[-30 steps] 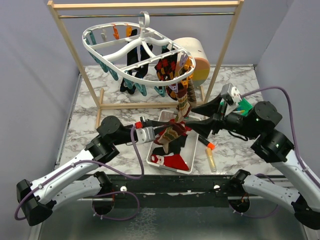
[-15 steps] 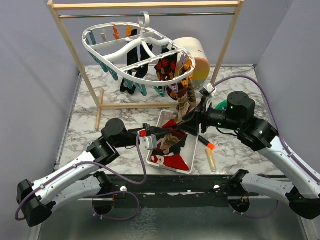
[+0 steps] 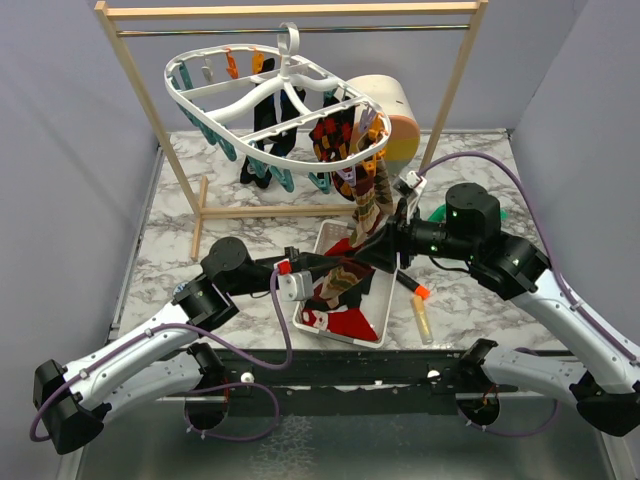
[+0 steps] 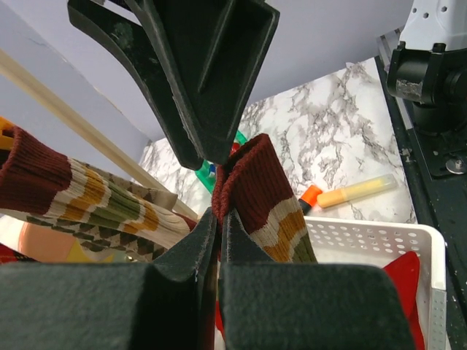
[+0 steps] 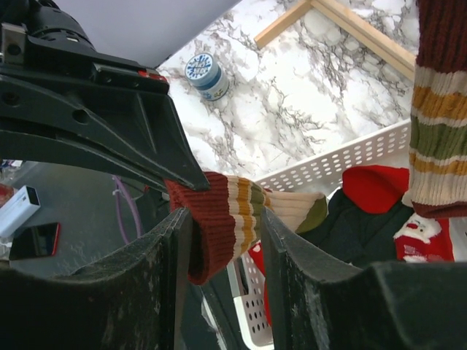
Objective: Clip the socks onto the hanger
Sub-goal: Pick up the sock from the bin.
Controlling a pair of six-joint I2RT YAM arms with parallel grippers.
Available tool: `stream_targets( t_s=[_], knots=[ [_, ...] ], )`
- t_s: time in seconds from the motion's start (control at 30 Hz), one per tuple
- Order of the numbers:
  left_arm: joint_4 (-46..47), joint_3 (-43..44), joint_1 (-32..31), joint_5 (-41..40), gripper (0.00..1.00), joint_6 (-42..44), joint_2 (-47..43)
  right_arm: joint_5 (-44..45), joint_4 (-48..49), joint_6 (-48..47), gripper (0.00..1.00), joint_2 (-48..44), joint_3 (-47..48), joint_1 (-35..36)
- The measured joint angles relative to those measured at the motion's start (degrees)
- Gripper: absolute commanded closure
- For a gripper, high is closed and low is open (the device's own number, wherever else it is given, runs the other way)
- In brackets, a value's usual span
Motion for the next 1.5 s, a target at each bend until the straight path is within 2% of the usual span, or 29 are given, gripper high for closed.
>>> stream_targets(
  t_s=[0.37, 0.5, 0.63, 0.8, 0.87, 0.9, 1.03, 1.13, 1.37, 1.5],
  knots=[
    [1.0, 0.0, 0.0, 0.0, 1.00, 0.0, -0.2, -0.5, -0.9, 0.0, 0.58, 0.9, -0.2, 0.0],
    [1.0, 0.0, 0.0, -0.1, 1.00, 0.0, -0.2, -1.9, -0.9, 0.0, 0.63, 1.6, -0.2, 0.0],
    [1.0, 0.0, 0.0, -0.3, 1.00, 0.0, -0.2, -3.8, -0.9, 0.2, 0.74, 2.8, -0.2, 0.0],
    [1.0, 0.0, 0.0, -0.9, 1.00, 0.0, -0.2, -5.4, -0.9, 1.0, 0.99, 3.5, -0.2, 0.0],
    [1.0, 0.0, 0.0, -1.1, 0.99, 0.0, -0.2, -5.3, -0.8, 1.3, 0.99, 3.4, -0.2, 0.0],
    [1.0, 0.0, 0.0, -1.2, 0.94, 0.0, -0.2, -5.1, -0.8, 1.6, 1.00, 3.3, -0.2, 0.0],
    [1.0, 0.0, 0.0, -1.7, 0.61, -0.2, -0.2, -2.9, -0.7, 2.5, 1.00, 2.0, -0.2, 0.0],
    [1.1, 0.0, 0.0, -2.3, 0.48, -0.5, -0.2, -1.1, 0.0, 3.0, 1.00, 0.2, -0.4, 0.0],
    [1.6, -0.3, 0.0, -3.3, 0.34, -1.8, -0.5, 2.3, 2.2, 4.5, 1.00, -2.7, -1.4, 0.0],
    [2.1, -0.3, 0.0, -5.2, 0.33, -3.9, -0.6, 5.7, 3.8, 6.0, 1.00, -3.9, -3.1, 0.0]
  ],
)
